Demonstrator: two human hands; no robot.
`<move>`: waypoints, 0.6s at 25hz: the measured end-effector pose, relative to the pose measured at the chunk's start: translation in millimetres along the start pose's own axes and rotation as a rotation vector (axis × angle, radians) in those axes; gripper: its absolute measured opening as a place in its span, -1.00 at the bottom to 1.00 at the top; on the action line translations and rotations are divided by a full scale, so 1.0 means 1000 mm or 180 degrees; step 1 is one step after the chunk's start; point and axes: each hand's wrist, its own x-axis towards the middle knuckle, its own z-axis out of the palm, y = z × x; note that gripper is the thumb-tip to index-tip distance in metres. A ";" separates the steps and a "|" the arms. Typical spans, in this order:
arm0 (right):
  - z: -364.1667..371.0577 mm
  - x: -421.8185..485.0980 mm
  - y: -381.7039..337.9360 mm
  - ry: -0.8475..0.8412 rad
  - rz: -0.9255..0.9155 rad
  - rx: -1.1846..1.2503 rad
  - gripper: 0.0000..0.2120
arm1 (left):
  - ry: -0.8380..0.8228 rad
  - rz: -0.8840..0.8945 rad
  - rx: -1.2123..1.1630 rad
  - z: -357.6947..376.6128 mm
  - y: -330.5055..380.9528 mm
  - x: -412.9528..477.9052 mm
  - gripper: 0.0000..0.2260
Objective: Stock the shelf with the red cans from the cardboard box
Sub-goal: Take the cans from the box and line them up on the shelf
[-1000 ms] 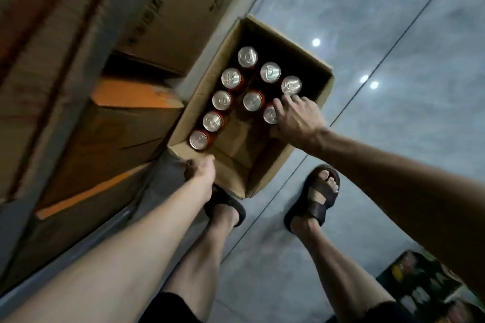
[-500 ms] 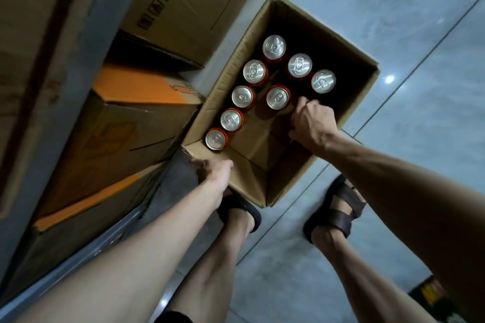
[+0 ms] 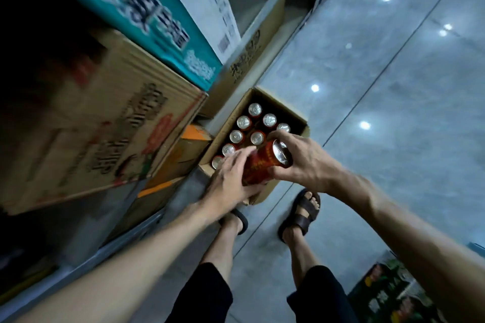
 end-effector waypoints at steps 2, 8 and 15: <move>-0.044 -0.024 -0.066 0.0045 -0.0071 0.0143 -0.37 | 0.0100 0.0025 -0.0197 -0.052 0.055 -0.032 -0.24; -0.151 -0.095 -0.241 0.0033 -0.0563 0.1049 -0.44 | 0.0191 0.0352 -0.1328 -0.202 0.180 -0.138 -0.41; -0.192 -0.134 -0.400 -0.0439 -0.1041 0.1013 -0.40 | 0.0061 0.0346 -0.2537 -0.315 0.232 -0.245 -0.51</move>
